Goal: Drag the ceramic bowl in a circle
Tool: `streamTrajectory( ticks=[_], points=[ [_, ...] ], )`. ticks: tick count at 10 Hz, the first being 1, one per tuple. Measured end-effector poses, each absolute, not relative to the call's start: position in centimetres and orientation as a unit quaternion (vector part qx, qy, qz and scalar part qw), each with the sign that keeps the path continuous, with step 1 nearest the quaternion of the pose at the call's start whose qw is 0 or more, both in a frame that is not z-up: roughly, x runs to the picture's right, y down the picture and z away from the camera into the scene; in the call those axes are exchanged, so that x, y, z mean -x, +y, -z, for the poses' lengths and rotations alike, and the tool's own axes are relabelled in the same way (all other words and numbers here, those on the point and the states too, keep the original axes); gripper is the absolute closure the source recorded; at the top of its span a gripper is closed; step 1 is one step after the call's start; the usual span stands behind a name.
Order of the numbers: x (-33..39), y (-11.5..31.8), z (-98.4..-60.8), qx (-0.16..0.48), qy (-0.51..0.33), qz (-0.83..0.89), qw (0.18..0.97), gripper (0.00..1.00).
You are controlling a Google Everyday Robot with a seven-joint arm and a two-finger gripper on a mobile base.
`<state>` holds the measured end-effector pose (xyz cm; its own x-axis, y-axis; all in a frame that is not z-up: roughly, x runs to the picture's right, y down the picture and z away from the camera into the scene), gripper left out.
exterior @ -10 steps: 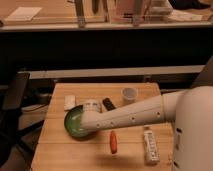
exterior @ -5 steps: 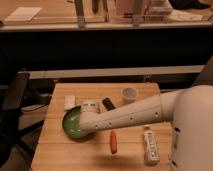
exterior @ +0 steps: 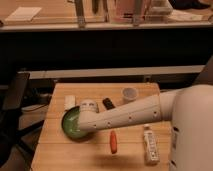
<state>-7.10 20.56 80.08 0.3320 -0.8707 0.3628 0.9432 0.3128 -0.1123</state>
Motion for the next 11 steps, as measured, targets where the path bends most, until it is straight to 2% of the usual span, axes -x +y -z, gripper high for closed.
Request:
streamTrajectory(
  ticks=[11],
  points=[
    [7.1,20.83,-79.5,0.152,-0.126,0.57,0.798,0.97]
  ],
)
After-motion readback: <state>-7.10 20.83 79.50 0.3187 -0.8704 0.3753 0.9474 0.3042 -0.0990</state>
